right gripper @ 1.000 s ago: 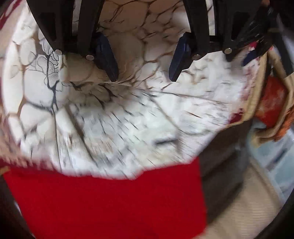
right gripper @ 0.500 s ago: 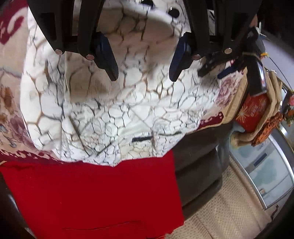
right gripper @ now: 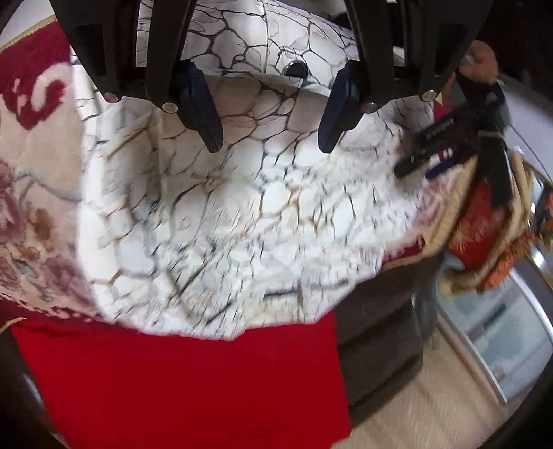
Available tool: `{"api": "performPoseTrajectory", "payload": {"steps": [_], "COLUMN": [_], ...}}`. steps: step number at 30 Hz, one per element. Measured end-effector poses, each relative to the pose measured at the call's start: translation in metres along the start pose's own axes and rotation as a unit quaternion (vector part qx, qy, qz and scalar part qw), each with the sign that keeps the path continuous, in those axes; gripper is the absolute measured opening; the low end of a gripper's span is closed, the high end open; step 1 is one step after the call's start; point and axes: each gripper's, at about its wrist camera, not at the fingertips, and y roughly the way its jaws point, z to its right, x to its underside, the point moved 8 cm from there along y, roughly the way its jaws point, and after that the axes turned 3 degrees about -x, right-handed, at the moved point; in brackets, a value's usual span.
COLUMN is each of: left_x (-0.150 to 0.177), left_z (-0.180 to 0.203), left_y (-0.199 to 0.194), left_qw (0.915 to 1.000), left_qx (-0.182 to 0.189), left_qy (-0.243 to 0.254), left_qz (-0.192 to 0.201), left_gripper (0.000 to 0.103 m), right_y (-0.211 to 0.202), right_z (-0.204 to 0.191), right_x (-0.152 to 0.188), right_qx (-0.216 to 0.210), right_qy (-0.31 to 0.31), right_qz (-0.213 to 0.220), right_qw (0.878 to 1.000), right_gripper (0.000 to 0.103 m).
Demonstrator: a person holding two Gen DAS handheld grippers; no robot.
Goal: Fold large clothes
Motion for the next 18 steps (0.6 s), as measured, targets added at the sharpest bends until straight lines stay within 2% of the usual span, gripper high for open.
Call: {"api": "performPoseTrajectory", "payload": {"steps": [2,4,5,9,15,18], "left_x": [0.007,0.014,0.014,0.003,-0.014,-0.013], "left_z": [-0.002,-0.002,-0.002,-0.008,-0.026,-0.026], "left_y": [0.013,0.024,0.023,0.013,0.004,0.015], "left_qw": [0.9996,0.9986,0.9987,0.9998,0.9992,0.9991], "left_qx": [-0.007,-0.006,-0.006,-0.004,-0.011,-0.017], "left_qy": [0.004,0.009,0.008,0.001,-0.035,-0.039], "left_qz": [-0.028,-0.051,-0.050,-0.022,0.017,0.001], "left_gripper": [0.085,0.088,0.088,0.088,0.088,0.088], "right_y": [0.004,0.026,0.030,0.018,-0.003,0.011], "right_z": [0.008,0.020,0.022,0.016,0.026,0.023], "right_x": [0.002,0.016,0.017,0.005,-0.027,-0.038], "right_qx": [0.011,0.022,0.023,0.009,-0.012,-0.025], "right_qy": [0.010,0.023,0.023,0.018,0.057,0.059], "right_qz": [-0.008,-0.058,-0.060,-0.035,0.018,0.013], "right_qw": [1.000,0.998,0.998,0.999,0.998,0.998], "right_gripper": [0.062,0.062,0.062,0.062,0.062,0.062]}}
